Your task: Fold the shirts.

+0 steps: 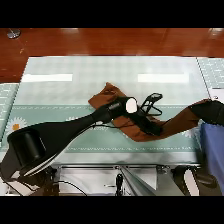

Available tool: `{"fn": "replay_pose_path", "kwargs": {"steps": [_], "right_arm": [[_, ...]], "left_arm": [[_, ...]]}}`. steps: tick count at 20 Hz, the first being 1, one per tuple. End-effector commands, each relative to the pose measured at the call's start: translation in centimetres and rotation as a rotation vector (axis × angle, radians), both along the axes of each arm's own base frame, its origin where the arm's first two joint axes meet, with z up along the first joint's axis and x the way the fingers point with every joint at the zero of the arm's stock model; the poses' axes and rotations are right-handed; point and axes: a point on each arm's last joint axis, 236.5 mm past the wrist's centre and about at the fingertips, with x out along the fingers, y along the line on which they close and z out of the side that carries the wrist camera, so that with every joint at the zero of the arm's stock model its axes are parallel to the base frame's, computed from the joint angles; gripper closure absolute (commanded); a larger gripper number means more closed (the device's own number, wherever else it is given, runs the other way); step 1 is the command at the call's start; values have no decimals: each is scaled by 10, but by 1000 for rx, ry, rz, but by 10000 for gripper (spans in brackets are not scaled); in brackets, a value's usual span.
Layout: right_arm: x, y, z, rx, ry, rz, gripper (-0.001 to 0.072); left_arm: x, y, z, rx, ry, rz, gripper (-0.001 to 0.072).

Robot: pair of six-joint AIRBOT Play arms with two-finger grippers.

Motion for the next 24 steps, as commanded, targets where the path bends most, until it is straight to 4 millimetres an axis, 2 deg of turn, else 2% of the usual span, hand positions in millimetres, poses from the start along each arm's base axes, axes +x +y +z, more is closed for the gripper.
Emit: {"fn": "replay_pose_path", "kwargs": {"steps": [1,2,4,6,8,11,13,15,17,18,20,23,24], "right_arm": [[8,10,4,49,-11,42,690],[11,14,6,71,-17,57,690],[20,24,11,135,-25,92,690],[29,32,16,201,-32,123,690],[45,43,20,237,-51,145,690],[73,87,25,248,-78,247,690],[93,129,12,232,-45,332,690],[111,177,-10,237,18,418,691],[127,222,-41,231,88,489,690],[137,241,-59,225,120,512,690],[157,269,-95,215,171,529,690],[176,294,-141,215,244,522,690],[181,300,-153,221,271,507,644]], "left_arm": [[46,25,28,-21,25,39,671],[79,45,44,-35,19,85,671],[150,98,75,-70,-21,225,671],[213,171,102,-90,-52,396,672],[248,252,128,-94,-67,535,672],[265,353,184,-114,-185,689,672],[258,399,226,-128,-320,767,672],[235,426,258,-129,-451,816,672],[205,438,265,-122,-516,853,672],[188,438,260,-121,-512,867,671],[150,425,238,-116,-476,857,671],[105,408,187,-102,-394,847,671],[97,407,171,-98,-371,859,671]]}}
